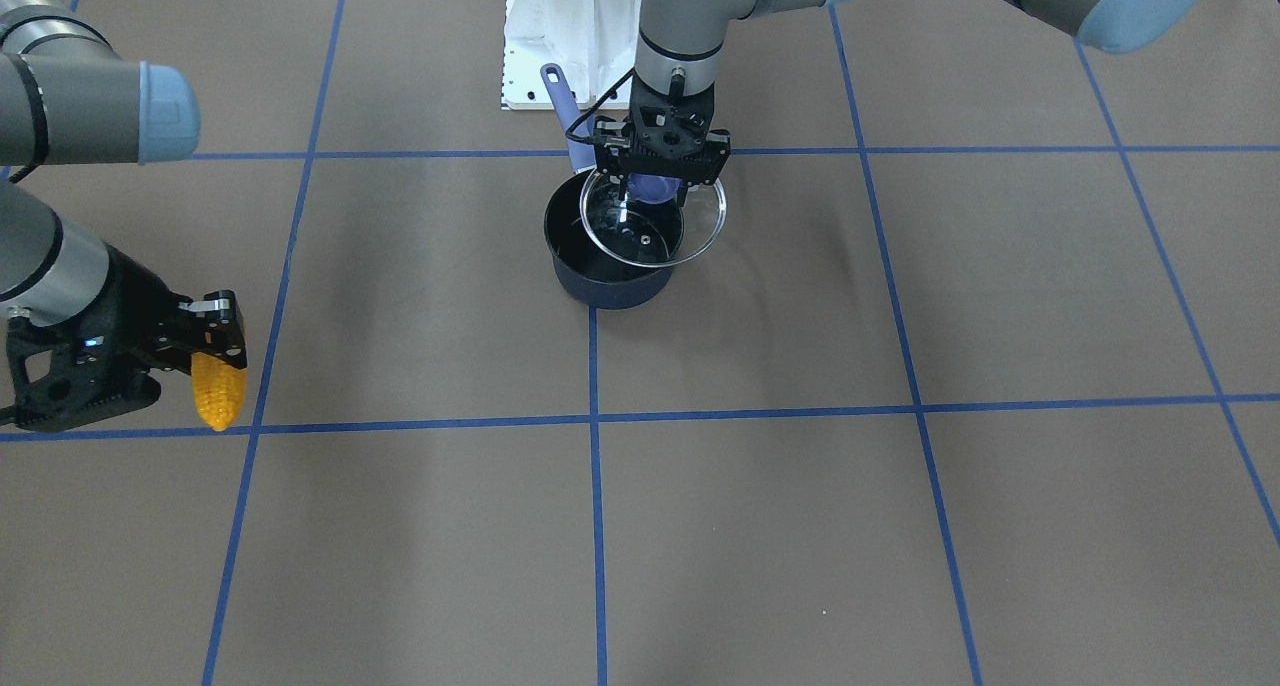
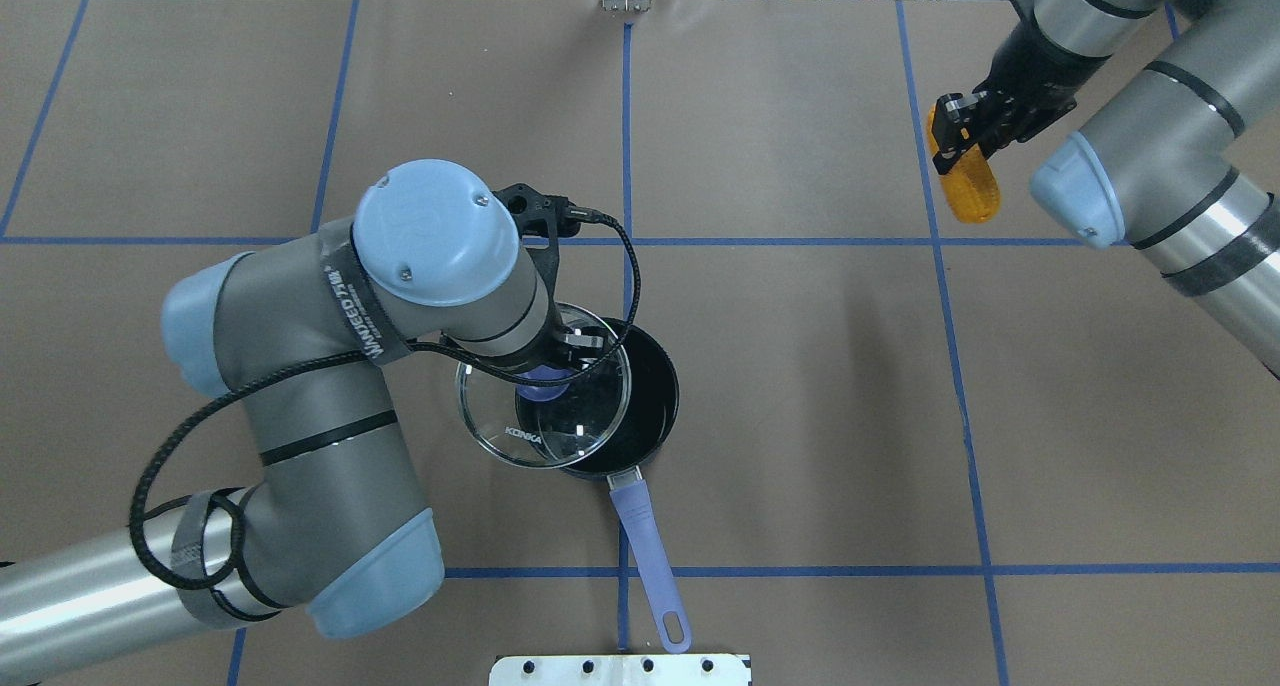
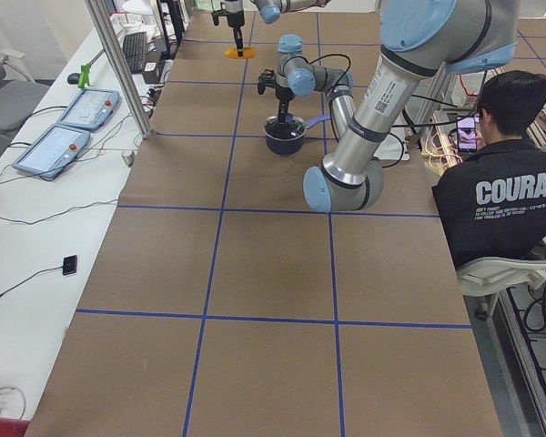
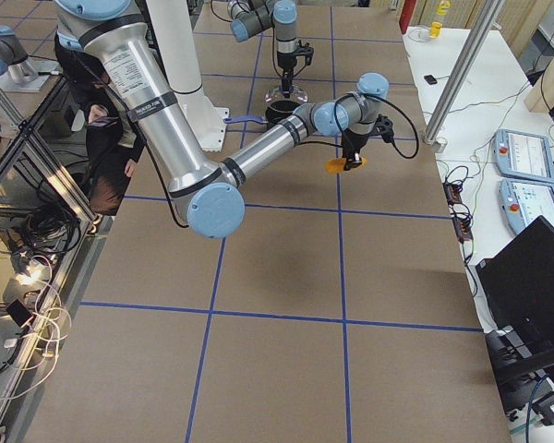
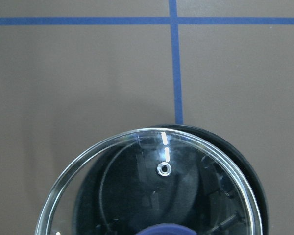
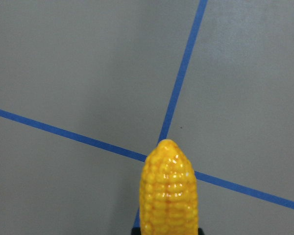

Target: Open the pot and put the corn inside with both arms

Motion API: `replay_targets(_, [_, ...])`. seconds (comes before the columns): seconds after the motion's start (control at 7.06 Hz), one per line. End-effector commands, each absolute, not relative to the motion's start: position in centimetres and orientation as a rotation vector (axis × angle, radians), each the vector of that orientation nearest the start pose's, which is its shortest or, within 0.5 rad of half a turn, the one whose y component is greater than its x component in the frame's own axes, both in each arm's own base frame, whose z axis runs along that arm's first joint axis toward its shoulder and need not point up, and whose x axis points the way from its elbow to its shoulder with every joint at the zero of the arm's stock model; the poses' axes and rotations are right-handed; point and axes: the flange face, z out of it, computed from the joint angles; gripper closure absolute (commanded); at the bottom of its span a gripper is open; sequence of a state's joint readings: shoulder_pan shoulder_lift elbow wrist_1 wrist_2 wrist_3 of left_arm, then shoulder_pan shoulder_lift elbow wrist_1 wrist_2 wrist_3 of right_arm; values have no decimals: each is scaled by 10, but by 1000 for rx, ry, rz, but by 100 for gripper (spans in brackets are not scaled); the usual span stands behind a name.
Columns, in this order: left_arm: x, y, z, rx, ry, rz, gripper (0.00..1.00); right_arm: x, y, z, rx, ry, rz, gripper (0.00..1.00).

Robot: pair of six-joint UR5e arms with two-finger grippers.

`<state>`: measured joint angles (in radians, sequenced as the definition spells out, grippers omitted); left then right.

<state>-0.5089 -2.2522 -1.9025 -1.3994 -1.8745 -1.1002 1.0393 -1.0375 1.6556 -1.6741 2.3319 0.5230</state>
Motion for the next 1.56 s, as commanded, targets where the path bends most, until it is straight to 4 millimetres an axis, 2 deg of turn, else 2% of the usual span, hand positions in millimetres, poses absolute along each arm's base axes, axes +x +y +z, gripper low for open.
replay_targets(0.0, [430, -395, 184, 183, 861, 169, 46, -336, -580, 257, 7, -932, -160, 100])
replay_targets(0.14, [414, -403, 204, 195, 874, 184, 46, -361, -568, 231, -14, -946, -134, 100])
replay_targets(0.43, [378, -412, 272, 211, 913, 222, 46, -415, -537, 201, -20, -959, -111, 100])
replay_targets(0.57, [355, -421, 294, 206, 909, 245, 46, -442, -521, 183, -15, -997, -74, 100])
replay_targets(0.85, [326, -433, 323, 213, 878, 281, 46, -500, -484, 145, -8, -994, -41, 100])
replay_targets(0.99, [311, -436, 342, 221, 861, 318, 47, -520, -472, 130, -8, -996, -39, 100])
replay_targets(1.13, [298, -435, 360, 233, 857, 320, 47, -555, -466, 111, -12, -972, 3, 100])
replay_targets(1.28, [290, -436, 374, 237, 875, 327, 47, -571, -453, 111, -19, -963, -10, 100])
replay_targets(1.42, [280, -443, 383, 233, 883, 339, 47, -579, -443, 110, -21, -961, -24, 100])
